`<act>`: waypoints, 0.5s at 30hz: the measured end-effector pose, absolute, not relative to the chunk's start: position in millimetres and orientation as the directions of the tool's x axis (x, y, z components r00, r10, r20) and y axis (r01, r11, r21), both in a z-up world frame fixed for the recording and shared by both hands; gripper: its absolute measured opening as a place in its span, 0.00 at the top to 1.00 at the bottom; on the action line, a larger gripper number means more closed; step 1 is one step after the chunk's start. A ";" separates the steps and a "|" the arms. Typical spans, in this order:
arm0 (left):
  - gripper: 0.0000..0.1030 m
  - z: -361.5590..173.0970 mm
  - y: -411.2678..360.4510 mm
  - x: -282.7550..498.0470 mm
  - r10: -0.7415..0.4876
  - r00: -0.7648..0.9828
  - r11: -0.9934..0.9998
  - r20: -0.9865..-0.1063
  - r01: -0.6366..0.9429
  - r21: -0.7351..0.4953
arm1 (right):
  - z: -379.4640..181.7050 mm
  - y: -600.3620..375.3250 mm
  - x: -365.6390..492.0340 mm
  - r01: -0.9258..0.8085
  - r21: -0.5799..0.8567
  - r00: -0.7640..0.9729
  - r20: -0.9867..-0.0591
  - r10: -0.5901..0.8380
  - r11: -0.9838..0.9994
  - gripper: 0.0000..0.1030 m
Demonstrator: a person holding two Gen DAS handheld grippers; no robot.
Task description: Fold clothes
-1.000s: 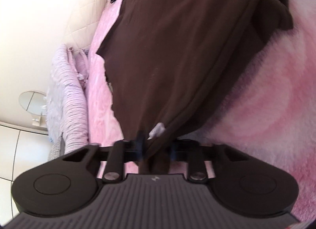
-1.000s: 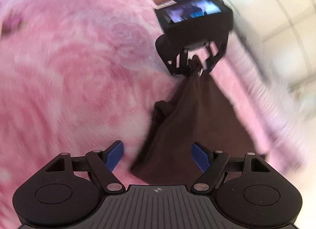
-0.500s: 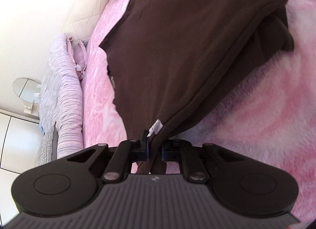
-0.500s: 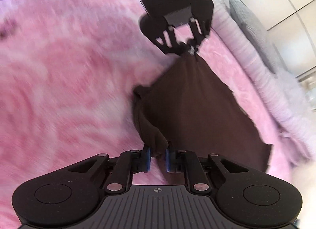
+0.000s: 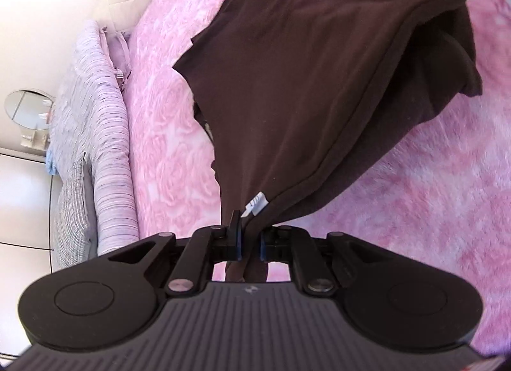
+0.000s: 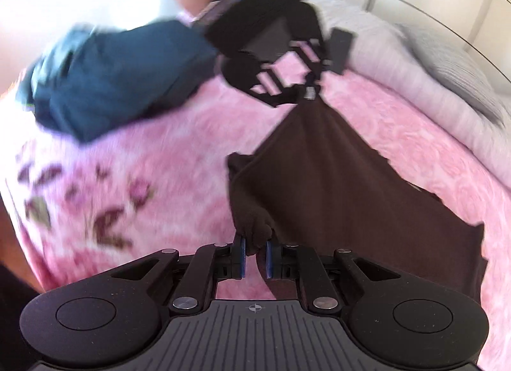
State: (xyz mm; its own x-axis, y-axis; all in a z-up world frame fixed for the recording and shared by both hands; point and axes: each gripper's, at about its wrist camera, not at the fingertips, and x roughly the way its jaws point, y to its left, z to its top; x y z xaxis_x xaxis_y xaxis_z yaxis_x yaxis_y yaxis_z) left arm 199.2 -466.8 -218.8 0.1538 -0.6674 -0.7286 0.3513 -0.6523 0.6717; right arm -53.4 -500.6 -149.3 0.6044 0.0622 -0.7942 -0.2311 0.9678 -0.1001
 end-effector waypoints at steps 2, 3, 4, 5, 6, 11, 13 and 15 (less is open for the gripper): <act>0.92 -196.7 -495.4 195.0 -0.656 0.155 -0.662 -0.739 0.352 0.662 | -133.4 -523.6 -52.7 -0.162 -0.069 0.638 -0.769 0.051 0.984 0.90; 0.92 -185.6 -513.9 192.1 -0.649 0.150 -0.667 -0.746 0.359 0.653 | -123.1 -541.3 -54.9 -0.110 -0.047 0.658 -0.752 0.038 0.993 0.90; 0.92 -175.8 -533.3 188.0 -0.641 0.148 -0.675 -0.753 0.359 0.645 | -114.5 -558.4 -58.0 -0.063 -0.026 0.674 -0.739 0.023 0.998 0.90; 0.92 -168.2 -554.2 181.8 -0.631 0.148 -0.686 -0.761 0.350 0.638 | -105.9 -577.4 -63.2 -0.011 -0.015 0.689 -0.725 -0.003 1.000 0.90; 0.92 -161.4 -575.4 175.2 -0.623 0.149 -0.697 -0.768 0.340 0.631 | -97.4 -596.4 -68.5 0.040 -0.002 0.703 -0.711 -0.030 0.999 0.90; 0.91 -147.6 -682.9 131.4 -0.592 0.141 -0.732 -0.793 0.317 0.603 | -91.4 -702.6 -103.0 0.298 0.120 0.715 -0.686 -0.138 0.947 0.89; 0.91 -157.7 -723.1 110.7 -0.573 0.130 -0.753 -0.809 0.305 0.583 | -102.2 -742.1 -117.2 0.378 0.175 0.707 -0.689 -0.161 0.909 0.90; 0.92 -173.1 -759.1 90.6 -0.552 0.116 -0.776 -0.826 0.290 0.559 | -122.6 -777.2 -127.0 0.443 0.232 0.689 -0.706 -0.164 0.866 0.89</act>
